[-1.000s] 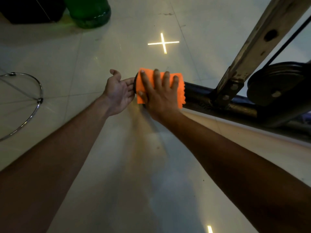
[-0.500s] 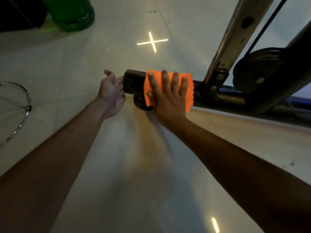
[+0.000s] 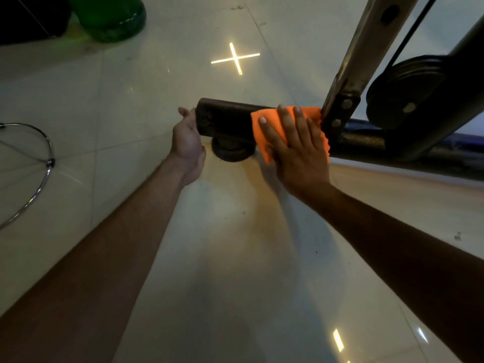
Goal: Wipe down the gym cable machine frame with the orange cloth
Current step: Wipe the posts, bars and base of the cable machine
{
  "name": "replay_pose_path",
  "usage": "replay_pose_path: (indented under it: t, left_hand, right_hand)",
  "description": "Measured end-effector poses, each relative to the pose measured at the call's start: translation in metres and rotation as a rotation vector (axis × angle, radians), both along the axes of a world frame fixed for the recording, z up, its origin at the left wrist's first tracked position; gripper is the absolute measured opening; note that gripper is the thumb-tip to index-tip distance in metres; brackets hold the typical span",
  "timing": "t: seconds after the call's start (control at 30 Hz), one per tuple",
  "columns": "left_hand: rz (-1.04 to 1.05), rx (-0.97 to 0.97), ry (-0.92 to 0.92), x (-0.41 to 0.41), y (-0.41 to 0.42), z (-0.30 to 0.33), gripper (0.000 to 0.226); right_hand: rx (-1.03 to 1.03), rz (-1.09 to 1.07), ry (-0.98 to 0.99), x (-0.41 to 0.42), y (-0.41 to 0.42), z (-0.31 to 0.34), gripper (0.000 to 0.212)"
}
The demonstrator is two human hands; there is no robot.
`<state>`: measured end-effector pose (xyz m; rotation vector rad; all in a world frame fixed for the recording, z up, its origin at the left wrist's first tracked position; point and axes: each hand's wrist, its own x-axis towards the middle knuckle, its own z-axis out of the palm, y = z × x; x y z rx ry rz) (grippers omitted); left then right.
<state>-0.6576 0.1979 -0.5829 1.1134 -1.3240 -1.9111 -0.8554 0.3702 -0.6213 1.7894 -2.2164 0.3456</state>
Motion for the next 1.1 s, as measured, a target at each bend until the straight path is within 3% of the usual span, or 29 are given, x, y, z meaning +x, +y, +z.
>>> replay_pose_path:
  t: [0.17,0.27,0.33,0.4,0.53,0.63,0.8,0.97,1.1]
  left_hand:
    - [0.008,0.029,0.021,-0.001,0.005,0.0,0.073]
    - [0.068,-0.06,-0.041,-0.006,0.016,0.004,0.059]
    - [0.101,-0.222,-0.181,-0.013,0.024,0.001,0.058]
    - [0.09,-0.391,-0.387,-0.017,0.032,-0.003,0.079]
    - [-0.097,-0.916,-0.836,-0.009,0.035,-0.022,0.084]
    - [-0.198,-1.123,-0.923,-0.008,0.032,-0.027,0.084]
    - [-0.255,-1.22,-0.893,-0.029,0.032,-0.021,0.081]
    - [-0.245,-1.183,-0.905,-0.041,0.04,-0.023,0.081]
    - [-0.246,-1.152,-0.883,-0.041,0.035,-0.019,0.079]
  right_hand:
    - [-0.006,-0.071,-0.136,0.044,-0.055,0.018,0.062]
    - [0.012,0.003,-0.112,0.033,-0.052,0.022,0.063]
    - [-0.011,0.038,-0.048,0.018,-0.032,0.02,0.062]
    - [-0.016,0.036,-0.027,0.0,-0.008,0.015,0.061]
    - [0.019,0.009,-0.027,-0.003,0.006,0.012,0.064]
    - [0.034,-0.022,-0.04,0.015,-0.017,0.017,0.066]
    - [0.031,0.074,0.023,-0.002,-0.015,0.019,0.063]
    - [0.0,0.117,0.032,-0.016,0.032,0.006,0.082]
    - [-0.016,0.05,-0.03,-0.002,0.01,0.019,0.076]
